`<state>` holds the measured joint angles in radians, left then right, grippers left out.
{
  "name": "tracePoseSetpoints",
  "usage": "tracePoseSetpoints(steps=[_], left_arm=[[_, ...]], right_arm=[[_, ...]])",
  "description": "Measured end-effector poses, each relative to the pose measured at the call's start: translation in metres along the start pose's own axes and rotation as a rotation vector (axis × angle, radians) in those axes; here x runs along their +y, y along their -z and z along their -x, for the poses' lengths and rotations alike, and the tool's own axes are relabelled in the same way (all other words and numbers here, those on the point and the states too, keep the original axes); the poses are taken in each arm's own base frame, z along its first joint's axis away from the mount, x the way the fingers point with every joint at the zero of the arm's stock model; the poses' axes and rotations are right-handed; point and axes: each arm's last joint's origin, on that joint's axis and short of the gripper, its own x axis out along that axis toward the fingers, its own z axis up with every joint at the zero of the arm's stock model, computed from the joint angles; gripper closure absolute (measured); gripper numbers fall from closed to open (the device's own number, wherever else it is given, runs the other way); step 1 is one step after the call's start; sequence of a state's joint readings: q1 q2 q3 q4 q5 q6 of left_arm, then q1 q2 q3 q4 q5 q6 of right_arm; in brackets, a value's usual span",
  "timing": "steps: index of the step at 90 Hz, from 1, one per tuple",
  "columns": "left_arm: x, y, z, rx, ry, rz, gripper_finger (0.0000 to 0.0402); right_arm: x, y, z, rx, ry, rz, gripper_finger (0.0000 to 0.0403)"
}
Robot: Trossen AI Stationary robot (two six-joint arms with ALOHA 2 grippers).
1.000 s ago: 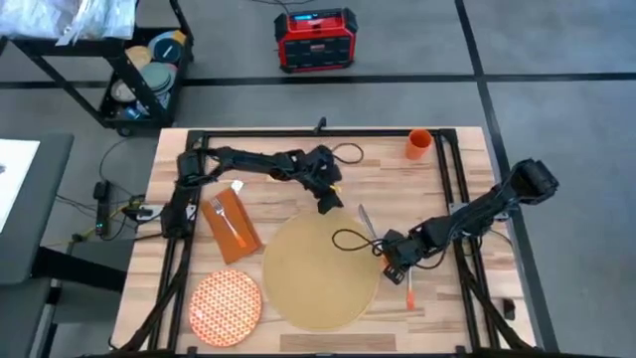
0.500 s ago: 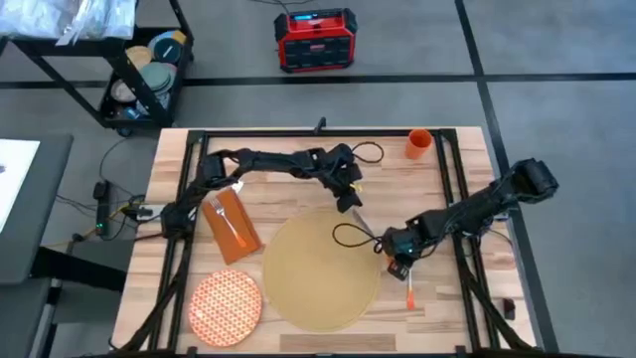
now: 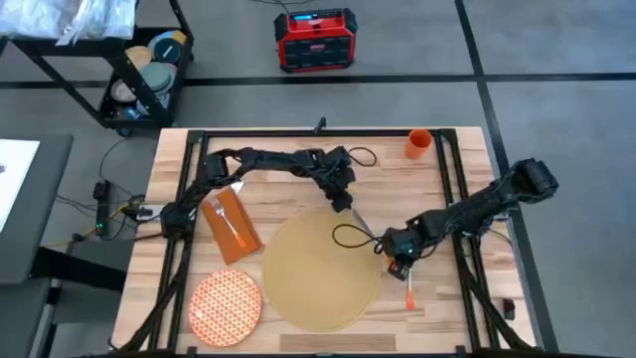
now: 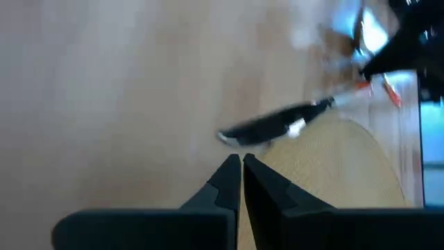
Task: Set table place
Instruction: Put the table knife on the placemat
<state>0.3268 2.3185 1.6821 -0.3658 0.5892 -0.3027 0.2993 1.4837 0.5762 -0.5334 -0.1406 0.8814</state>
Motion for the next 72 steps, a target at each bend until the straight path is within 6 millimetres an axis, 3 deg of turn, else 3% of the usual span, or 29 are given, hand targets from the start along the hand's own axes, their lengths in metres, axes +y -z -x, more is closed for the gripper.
tracePoseSetpoints(steps=[33, 72], left_arm=[[-0.003, -0.007, -0.008, -0.061, 0.069, 0.121, 0.0401], [-0.026, 0.007, -0.024, 0.016, 0.079, 0.106, 0.0401]], right_arm=[[0.0, 0.0, 0.0, -0.003, -0.003, -0.007, 0.0403], [0.0, 0.0, 0.0, -0.004, -0.005, -0.01, 0.0403]])
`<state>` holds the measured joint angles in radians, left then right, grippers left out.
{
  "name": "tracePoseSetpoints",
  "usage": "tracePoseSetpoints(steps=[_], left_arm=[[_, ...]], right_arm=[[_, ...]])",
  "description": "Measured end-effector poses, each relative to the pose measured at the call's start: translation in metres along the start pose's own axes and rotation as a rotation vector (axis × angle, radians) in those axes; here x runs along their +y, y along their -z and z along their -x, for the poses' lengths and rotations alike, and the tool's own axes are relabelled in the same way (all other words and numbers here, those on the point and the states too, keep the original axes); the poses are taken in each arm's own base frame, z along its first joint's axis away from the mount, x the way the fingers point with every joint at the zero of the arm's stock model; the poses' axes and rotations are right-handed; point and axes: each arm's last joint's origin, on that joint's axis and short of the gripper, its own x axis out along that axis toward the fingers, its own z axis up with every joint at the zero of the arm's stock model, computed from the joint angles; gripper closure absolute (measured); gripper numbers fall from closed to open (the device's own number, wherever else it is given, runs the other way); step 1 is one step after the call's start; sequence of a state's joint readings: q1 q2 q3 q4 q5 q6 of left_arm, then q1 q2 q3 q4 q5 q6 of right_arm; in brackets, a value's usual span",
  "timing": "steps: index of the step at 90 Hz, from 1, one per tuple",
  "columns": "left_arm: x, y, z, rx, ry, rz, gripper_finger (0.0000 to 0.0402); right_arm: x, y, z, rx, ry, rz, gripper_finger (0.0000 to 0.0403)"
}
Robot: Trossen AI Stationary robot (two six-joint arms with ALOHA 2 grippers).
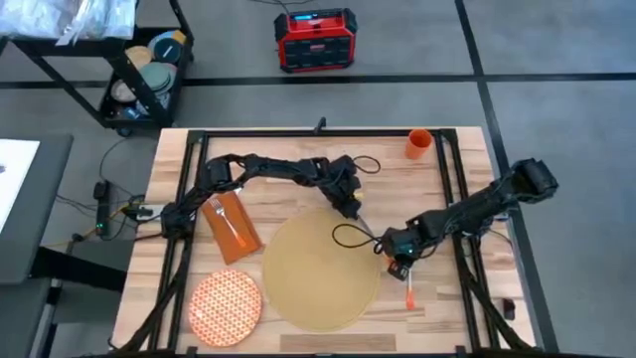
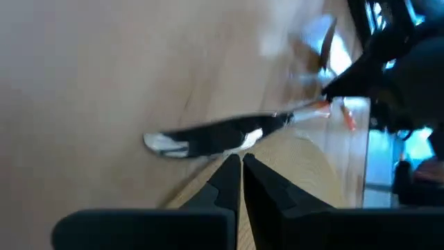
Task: Set table place
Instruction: Put the table knife on the placemat
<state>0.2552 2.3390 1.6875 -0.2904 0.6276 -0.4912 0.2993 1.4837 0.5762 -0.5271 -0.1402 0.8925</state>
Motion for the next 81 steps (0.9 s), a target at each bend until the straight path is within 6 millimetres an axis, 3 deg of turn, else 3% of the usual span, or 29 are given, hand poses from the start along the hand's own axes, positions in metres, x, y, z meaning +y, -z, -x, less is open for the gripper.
tracePoseSetpoints(steps=[23, 47, 81], left_arm=[[0.007, -0.004, 0.008, -0.005, -0.13, -0.036, 0.0398], [0.007, -0.008, 0.011, -0.019, -0.166, -0.054, 0.0345], [0.005, -0.017, 0.012, -0.119, -0.151, 0.126, 0.0306]], right_arm=[[0.0, 0.0, 0.0, 0.0, -0.003, -0.016, 0.0403], [0.001, 0.0, 0.0, 0.0, -0.012, -0.018, 0.0403], [0.001, 0.0, 0.0, -0.002, -0.014, -0.013, 0.0403]])
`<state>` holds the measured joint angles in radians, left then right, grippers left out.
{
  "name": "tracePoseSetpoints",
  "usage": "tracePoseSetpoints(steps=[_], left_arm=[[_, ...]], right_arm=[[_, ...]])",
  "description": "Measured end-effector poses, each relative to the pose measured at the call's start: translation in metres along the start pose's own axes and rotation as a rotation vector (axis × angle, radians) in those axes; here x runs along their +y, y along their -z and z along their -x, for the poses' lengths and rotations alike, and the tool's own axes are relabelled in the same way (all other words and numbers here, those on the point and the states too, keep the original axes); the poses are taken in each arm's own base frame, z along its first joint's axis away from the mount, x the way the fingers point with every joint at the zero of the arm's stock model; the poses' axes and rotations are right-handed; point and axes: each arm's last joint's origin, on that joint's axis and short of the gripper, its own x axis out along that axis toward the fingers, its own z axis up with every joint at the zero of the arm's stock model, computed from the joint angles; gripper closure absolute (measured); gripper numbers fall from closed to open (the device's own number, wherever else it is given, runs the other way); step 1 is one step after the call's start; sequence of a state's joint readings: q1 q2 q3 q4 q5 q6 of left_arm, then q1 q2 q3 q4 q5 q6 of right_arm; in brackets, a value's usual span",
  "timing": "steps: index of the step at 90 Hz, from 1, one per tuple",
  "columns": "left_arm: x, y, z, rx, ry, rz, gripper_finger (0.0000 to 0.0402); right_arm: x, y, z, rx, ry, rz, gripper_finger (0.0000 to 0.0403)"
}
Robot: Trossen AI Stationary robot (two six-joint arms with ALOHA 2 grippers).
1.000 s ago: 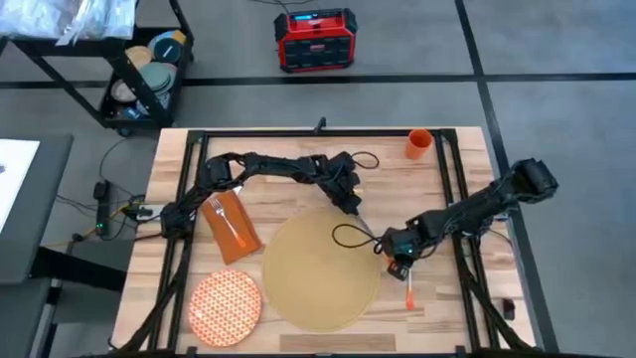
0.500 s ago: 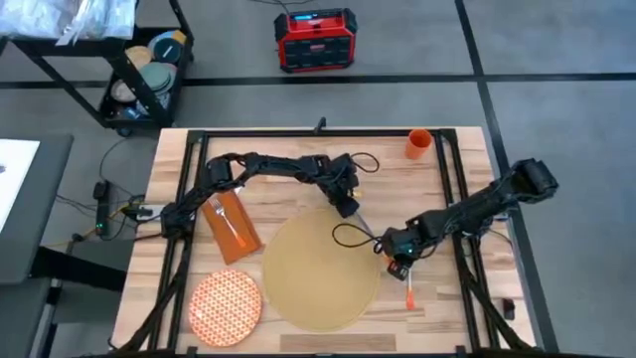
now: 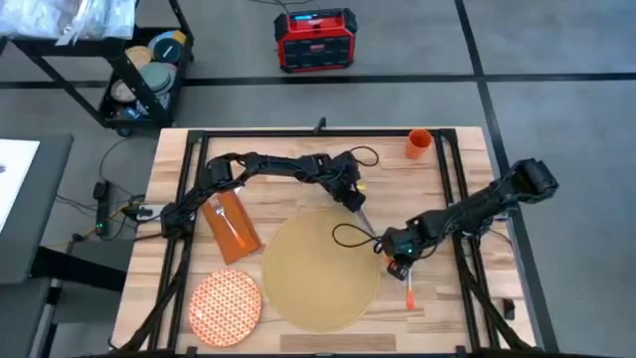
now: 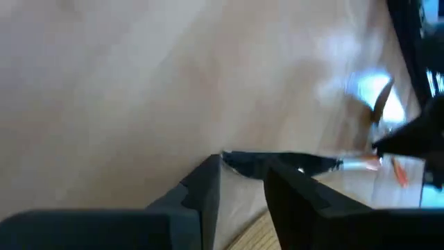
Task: Set table place
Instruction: Put the table knife on the placemat
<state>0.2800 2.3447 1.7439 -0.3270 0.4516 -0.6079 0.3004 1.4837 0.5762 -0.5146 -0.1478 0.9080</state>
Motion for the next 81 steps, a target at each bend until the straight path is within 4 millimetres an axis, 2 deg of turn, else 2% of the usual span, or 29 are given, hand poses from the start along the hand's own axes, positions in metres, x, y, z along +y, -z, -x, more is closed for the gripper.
tracePoseSetpoints(steps=[18, 34, 53, 81], left_arm=[[-0.004, 0.004, -0.007, 0.053, 0.066, 0.115, 0.0305], [-0.01, 0.011, -0.021, 0.068, 0.097, 0.133, 0.0305], [-0.012, 0.009, -0.023, 0.046, 0.125, 0.159, 0.0305], [0.001, 0.013, -0.021, 0.07, 0.007, 0.316, 0.031]], right_arm=[[0.0, 0.0, 0.0, -0.003, -0.005, 0.017, 0.0403], [0.001, 0.0, 0.0, -0.004, -0.006, 0.019, 0.0403], [0.001, -0.001, 0.0, -0.007, -0.009, 0.02, 0.0403], [0.001, -0.001, 0.0, -0.009, -0.012, 0.021, 0.0403]])
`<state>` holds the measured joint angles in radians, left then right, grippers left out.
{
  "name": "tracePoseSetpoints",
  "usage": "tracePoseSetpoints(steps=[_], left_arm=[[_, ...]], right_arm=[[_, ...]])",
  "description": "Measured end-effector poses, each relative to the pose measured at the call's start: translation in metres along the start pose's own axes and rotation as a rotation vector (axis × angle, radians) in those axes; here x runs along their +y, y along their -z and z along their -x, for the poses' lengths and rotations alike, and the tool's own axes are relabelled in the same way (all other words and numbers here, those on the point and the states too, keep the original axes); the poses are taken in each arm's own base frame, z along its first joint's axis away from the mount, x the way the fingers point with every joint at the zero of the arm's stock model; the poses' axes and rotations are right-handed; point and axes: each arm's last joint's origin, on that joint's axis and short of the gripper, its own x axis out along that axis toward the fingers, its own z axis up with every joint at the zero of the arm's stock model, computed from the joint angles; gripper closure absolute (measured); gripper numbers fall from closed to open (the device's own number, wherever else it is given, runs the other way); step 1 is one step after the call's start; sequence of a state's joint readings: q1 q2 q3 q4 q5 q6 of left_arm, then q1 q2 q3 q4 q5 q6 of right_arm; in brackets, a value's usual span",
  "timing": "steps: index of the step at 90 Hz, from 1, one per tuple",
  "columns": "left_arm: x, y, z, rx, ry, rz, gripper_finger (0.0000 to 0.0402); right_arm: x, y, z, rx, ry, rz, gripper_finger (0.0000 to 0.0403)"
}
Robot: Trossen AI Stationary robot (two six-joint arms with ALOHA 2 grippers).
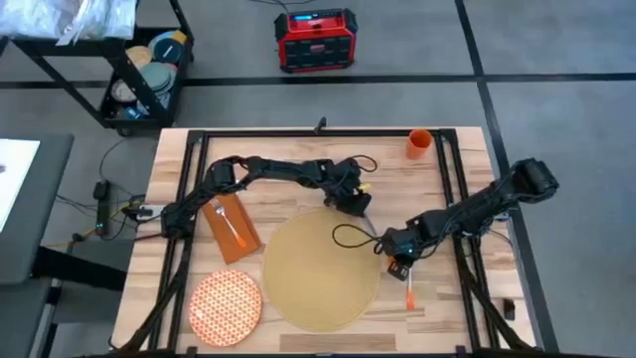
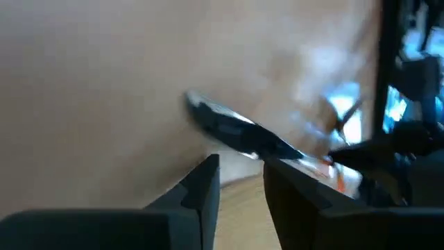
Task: Set table place
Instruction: Put the table knife on the placemat
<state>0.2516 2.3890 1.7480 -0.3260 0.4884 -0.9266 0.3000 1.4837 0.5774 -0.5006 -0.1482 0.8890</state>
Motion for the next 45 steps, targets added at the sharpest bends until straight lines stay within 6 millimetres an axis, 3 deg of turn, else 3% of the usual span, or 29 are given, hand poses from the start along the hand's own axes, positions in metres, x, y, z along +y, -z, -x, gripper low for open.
tracePoseSetpoints(steps=[14, 26, 45], left_arm=[[0.0, 0.0, 0.0, -0.031, -0.017, 0.074, 0.0311], [-0.002, 0.004, -0.014, -0.057, -0.003, 0.146, 0.0311], [-0.009, 0.01, -0.021, -0.098, 0.009, 0.135, 0.0313]], right_arm=[[0.0, 0.0, 0.0, -0.003, -0.004, 0.001, 0.0403], [0.001, -0.001, 0.001, -0.007, -0.005, 0.009, 0.0403], [0.002, -0.002, 0.001, -0.013, -0.003, 0.009, 0.0403]])
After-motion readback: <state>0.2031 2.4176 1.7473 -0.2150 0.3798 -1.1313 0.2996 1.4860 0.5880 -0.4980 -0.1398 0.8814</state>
